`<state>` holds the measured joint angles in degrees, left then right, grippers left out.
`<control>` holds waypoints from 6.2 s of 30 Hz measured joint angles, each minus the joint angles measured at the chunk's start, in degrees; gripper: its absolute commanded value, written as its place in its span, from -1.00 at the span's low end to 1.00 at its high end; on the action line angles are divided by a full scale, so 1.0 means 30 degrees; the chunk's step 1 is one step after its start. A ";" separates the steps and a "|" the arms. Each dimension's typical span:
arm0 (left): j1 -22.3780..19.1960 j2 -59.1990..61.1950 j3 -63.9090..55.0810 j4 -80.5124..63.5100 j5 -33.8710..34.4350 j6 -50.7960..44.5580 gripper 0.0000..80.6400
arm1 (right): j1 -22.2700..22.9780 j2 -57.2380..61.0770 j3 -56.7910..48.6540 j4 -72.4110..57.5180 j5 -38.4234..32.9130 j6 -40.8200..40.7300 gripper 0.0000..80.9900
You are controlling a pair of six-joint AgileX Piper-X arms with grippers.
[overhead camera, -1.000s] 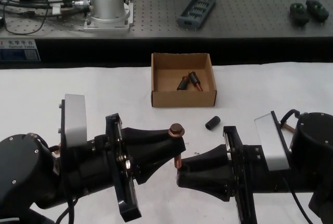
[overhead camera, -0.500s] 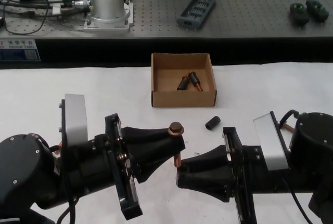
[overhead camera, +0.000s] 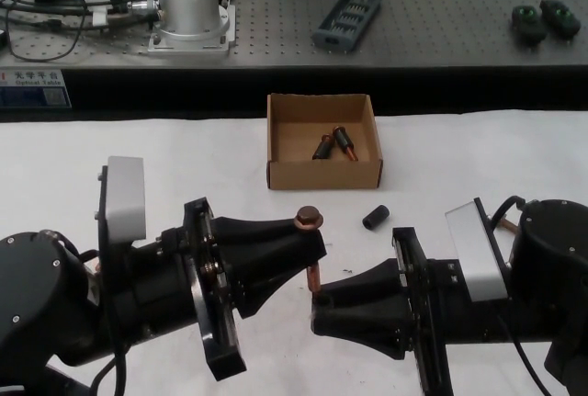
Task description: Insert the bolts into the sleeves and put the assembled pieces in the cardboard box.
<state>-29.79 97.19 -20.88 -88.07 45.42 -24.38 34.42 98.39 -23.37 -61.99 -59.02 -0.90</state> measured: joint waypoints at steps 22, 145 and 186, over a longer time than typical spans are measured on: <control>-0.0692 0.0000 0.0091 0.0122 -0.0047 -0.0018 -0.98 | 0.0000 0.0000 0.0000 0.0000 -0.0024 0.0000 -0.83; -0.0643 -0.0451 -0.0137 0.4989 0.1158 0.3548 0.30 | -0.0061 0.0045 0.0033 -0.2541 -0.2069 0.2519 -0.83; 0.2957 -0.0327 0.1101 0.0890 -0.3787 -0.3779 -1.00 | -0.0786 -0.7867 -0.1607 0.8398 1.0961 0.8653 -0.83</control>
<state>-20.92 96.21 -17.57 -85.40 34.05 -35.71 32.07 74.79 -28.19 -36.79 -26.13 25.06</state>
